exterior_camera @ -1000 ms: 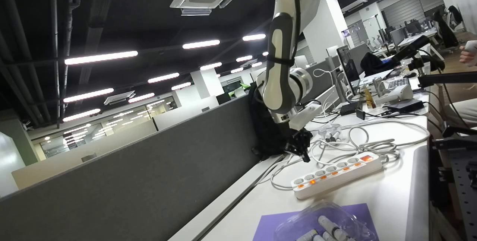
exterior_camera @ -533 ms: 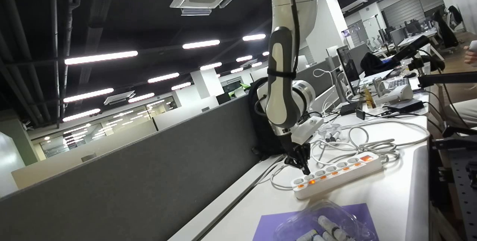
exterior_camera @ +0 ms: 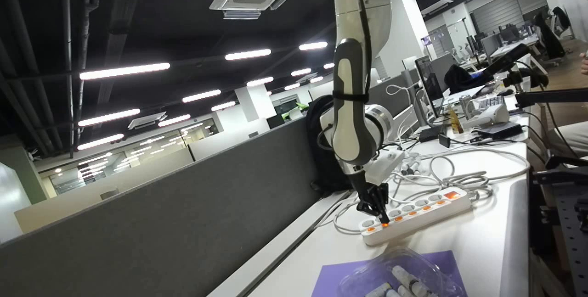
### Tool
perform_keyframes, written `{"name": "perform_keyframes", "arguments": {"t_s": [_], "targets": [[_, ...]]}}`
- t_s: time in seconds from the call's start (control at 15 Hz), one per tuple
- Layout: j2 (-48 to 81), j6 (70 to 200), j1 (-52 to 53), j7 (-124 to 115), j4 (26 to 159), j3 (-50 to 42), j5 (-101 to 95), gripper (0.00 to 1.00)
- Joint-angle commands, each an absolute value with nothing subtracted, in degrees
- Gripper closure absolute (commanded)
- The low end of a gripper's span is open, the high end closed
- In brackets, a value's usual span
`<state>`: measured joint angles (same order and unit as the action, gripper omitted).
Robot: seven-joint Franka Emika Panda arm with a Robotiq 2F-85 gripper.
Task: Turn off the second switch from the left
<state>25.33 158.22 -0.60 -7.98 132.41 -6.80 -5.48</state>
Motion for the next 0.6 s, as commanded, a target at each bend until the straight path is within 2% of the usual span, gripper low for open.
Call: {"name": "perform_keyframes", "arguments": {"t_s": [0.0, 0.53], "targets": [[24.2, 159.7, -0.5, -8.0, 134.3, -7.0, -4.6, 1.0], [25.1, 159.7, -2.7, -5.8, 133.4, -5.0, 0.4, 1.0]]}}
